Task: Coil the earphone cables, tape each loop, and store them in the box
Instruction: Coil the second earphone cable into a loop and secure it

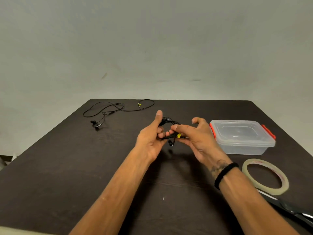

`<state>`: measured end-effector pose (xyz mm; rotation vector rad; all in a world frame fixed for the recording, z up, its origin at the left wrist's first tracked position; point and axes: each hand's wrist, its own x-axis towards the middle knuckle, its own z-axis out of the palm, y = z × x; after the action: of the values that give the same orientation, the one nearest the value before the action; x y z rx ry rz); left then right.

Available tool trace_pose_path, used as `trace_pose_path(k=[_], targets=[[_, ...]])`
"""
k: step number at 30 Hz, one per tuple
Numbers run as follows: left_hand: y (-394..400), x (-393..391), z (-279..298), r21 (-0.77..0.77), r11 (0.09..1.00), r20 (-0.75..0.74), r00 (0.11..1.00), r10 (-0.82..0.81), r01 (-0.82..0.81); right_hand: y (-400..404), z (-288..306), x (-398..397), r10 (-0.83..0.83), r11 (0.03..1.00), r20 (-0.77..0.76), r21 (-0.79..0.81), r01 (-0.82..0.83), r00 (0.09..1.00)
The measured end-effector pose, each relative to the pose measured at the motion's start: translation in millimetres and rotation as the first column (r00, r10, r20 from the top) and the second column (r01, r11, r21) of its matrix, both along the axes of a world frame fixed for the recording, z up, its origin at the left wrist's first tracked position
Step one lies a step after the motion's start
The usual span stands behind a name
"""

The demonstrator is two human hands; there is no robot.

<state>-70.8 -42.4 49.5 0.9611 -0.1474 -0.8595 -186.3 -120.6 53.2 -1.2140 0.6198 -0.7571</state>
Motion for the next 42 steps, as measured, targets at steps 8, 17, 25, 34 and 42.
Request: trace_pose_path(k=[8, 17, 25, 34, 42], targets=[[10.9, 16.0, -3.6, 0.448, 0.838, 0.46, 0.724, -0.514, 0.311, -7.7, 3.1, -8.7, 0.118, 0.992, -0.217, -0.013, -0.124, 0.969], [9.7, 22.2, -4.7, 0.54, 0.835, 0.654, 0.569, -0.498, 0.109, -10.8, 6.3, -7.4, 0.147, 0.959, -0.346, -0.179, -0.219, 0.927], [10.9, 26.4, -12.0, 0.455, 0.871, 0.513, 0.745, -0.426, 0.185, -15.5, 6.9, 1.6, 0.161, 0.911, -0.354, -0.306, -0.277, 0.921], [5.6, 17.3, -17.8, 0.445, 0.893, 0.651, 0.658, -0.377, 0.071, -20.5, -5.0, 0.8, 0.131, 0.882, -0.35, -0.386, -0.27, 0.928], [8.0, 19.9, -17.6, 0.298, 0.954, 0.689, 0.692, -0.216, 0.0, -26.0, 1.3, -3.3, 0.209, 0.929, -0.209, -0.262, -0.261, 0.955]])
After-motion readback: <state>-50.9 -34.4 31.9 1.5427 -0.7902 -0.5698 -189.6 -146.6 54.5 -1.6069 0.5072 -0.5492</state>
